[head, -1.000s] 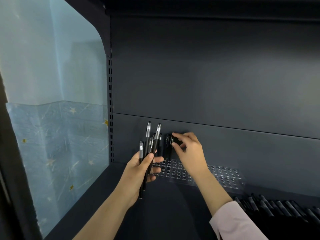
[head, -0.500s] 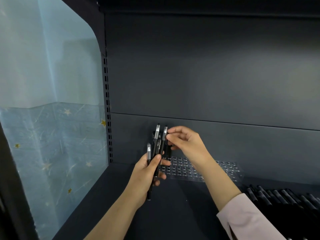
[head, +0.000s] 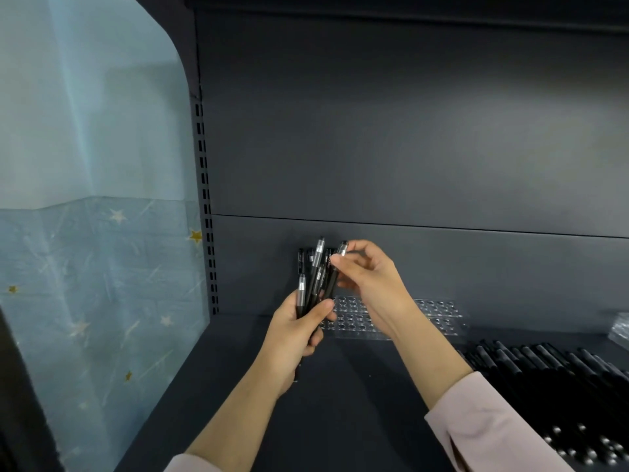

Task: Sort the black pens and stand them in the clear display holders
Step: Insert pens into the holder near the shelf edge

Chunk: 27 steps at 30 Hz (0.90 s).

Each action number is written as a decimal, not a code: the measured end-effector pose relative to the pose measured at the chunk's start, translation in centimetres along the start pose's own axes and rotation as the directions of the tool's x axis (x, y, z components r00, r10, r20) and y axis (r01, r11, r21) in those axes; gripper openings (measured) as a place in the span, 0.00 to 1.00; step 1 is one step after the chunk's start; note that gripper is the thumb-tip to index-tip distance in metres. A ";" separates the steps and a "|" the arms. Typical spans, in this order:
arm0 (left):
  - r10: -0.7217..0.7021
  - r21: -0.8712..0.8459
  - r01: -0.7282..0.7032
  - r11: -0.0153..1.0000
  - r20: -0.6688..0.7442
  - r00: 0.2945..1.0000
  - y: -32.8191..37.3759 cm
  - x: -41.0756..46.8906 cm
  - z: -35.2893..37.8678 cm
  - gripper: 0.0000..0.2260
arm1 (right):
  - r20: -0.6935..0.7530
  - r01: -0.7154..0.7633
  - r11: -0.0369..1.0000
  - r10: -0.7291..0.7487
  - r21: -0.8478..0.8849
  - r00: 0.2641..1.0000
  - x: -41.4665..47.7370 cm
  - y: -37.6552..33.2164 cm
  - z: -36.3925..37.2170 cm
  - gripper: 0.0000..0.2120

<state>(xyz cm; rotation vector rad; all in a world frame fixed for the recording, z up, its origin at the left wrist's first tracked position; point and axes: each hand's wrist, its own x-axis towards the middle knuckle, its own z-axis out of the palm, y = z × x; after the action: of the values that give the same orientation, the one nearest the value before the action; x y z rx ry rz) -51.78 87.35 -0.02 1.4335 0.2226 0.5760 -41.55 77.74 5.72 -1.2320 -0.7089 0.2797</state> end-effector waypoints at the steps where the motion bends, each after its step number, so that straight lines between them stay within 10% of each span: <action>1: 0.000 -0.004 0.000 1.000 0.005 1.000 0.0 -0.1 0.1 0.06 | -0.013 0.019 1.000 -0.020 -0.009 1.000 0.0 0.0 -0.1 0.09; 13: -0.125 -0.137 0.109 0.984 -0.110 0.986 -0.2 1.0 -0.5 0.05 | -0.315 0.319 0.929 -0.364 -0.188 0.876 1.0 -0.8 -2.7 0.12; 27: -0.049 -0.087 0.041 0.995 -0.095 0.994 -0.3 0.9 -0.1 0.08 | -0.077 0.363 0.726 -0.495 -0.585 0.866 1.2 1.2 -2.5 0.13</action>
<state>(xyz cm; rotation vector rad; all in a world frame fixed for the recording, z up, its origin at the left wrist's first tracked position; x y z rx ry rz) -51.02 87.88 -0.17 1.3164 0.3029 0.6116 -38.82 76.91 4.61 -1.5672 -0.8857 -0.4975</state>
